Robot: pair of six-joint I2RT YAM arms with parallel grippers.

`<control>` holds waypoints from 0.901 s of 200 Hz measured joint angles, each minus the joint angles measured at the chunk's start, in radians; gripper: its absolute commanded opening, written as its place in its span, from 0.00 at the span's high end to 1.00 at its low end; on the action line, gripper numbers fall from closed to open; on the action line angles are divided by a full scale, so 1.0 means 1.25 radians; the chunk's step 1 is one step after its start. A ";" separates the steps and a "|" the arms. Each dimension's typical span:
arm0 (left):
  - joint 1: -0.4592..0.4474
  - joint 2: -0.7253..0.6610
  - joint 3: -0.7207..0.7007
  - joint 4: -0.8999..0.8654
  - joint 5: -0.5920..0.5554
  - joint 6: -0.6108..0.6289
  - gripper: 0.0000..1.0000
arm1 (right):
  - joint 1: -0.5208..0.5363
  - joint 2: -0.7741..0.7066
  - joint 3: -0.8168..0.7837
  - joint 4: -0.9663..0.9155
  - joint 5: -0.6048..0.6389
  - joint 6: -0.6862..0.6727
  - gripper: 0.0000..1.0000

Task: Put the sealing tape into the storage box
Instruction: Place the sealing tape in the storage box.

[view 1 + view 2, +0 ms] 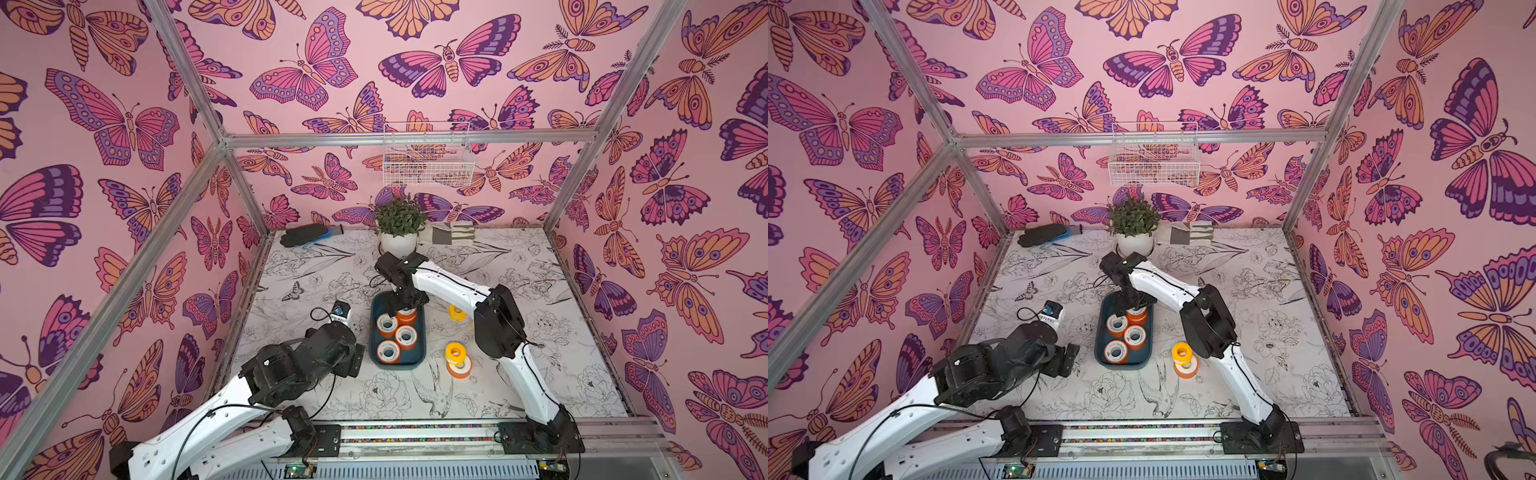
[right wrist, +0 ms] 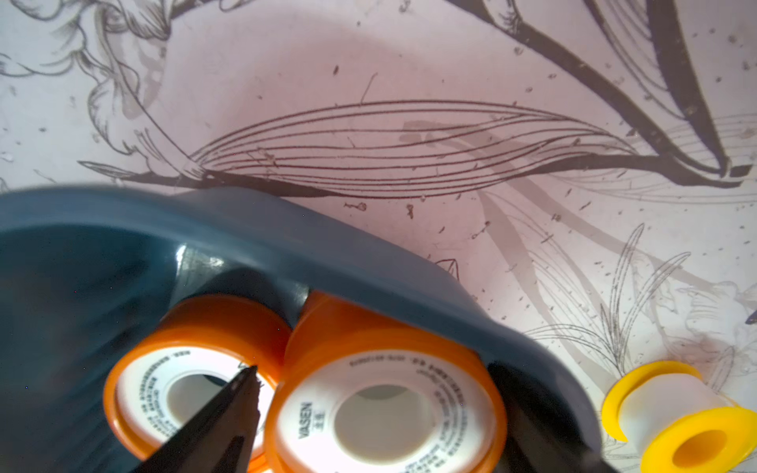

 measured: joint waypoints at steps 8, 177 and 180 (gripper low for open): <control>0.000 0.000 0.000 0.000 0.000 0.000 0.06 | 0.001 -0.003 0.000 0.001 0.000 0.000 0.05; 0.000 0.001 0.000 0.000 0.001 0.000 0.10 | -0.040 -0.813 -0.875 0.493 0.204 -0.023 0.13; 0.000 0.001 0.000 0.000 0.001 0.000 0.10 | -0.042 -0.824 -0.893 0.505 0.207 -0.023 0.13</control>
